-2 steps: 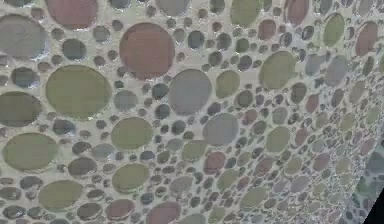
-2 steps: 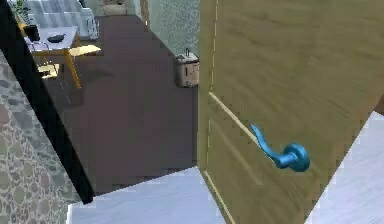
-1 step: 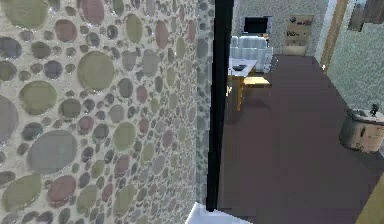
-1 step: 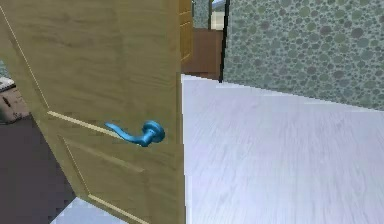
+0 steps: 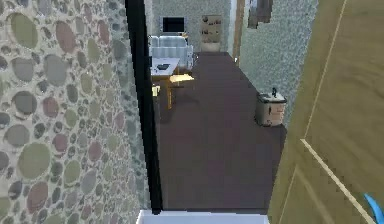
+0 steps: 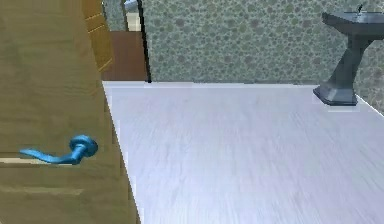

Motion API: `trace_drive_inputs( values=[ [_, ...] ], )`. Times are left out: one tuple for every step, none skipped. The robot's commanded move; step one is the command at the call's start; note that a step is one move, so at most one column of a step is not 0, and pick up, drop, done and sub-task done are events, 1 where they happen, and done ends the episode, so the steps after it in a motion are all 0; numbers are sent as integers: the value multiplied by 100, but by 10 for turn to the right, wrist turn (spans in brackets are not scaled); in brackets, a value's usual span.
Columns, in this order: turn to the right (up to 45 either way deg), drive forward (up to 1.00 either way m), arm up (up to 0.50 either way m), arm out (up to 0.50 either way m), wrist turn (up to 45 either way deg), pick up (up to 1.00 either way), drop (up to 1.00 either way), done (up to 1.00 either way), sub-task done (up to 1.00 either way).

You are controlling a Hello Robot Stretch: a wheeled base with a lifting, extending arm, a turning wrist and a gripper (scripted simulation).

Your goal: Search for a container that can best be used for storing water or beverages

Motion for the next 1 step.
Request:
trace_drive_inputs(
  values=[
    [0,100,0,0,0,0,0,0,0]
  ],
)
